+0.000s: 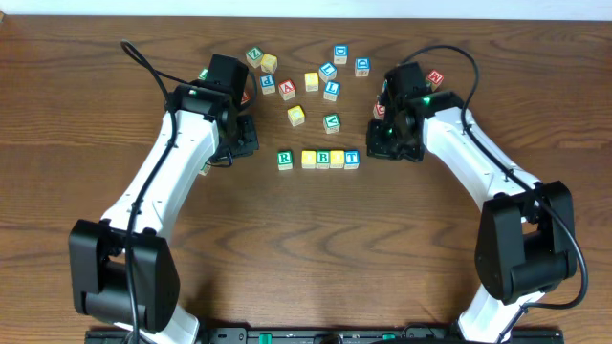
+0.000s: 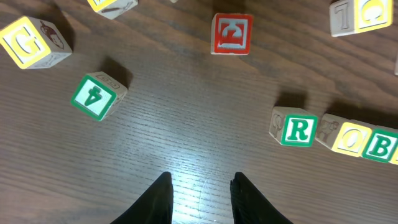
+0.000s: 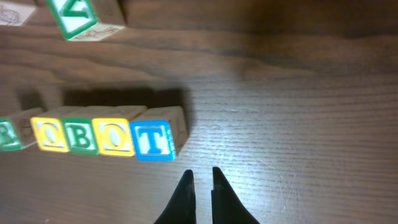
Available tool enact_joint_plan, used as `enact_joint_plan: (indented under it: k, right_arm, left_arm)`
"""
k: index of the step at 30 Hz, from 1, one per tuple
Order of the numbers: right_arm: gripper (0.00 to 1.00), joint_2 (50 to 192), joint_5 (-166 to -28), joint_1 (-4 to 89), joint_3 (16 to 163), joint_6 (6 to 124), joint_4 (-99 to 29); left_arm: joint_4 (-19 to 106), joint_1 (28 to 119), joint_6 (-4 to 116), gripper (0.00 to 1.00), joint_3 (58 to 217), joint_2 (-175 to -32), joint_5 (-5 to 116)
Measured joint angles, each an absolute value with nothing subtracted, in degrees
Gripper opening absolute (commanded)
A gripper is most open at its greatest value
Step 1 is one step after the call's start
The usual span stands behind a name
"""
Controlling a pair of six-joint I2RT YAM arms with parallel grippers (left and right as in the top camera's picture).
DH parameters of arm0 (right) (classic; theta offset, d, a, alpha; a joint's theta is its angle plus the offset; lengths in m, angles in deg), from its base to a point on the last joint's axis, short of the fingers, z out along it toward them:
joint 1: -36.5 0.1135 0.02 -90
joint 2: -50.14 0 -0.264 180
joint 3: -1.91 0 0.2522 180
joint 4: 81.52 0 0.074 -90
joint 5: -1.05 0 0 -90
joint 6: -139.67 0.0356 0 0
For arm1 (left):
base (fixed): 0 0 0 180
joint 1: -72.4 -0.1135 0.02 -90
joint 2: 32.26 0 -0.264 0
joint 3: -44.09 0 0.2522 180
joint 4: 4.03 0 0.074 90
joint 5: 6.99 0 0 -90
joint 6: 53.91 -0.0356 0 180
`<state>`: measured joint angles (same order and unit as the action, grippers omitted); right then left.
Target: Spell out ROBOT
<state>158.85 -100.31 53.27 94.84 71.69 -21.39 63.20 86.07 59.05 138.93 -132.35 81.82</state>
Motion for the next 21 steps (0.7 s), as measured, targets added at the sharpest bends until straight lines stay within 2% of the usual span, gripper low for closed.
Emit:
enact_joint_plan:
  k: [21]
  right_arm:
    - [0.02,158.8,-100.2,53.2,80.7,76.0,-38.7]
  left_arm:
    - [62.1,86.1,59.9,0.3,138.8,-135.0,81.8]
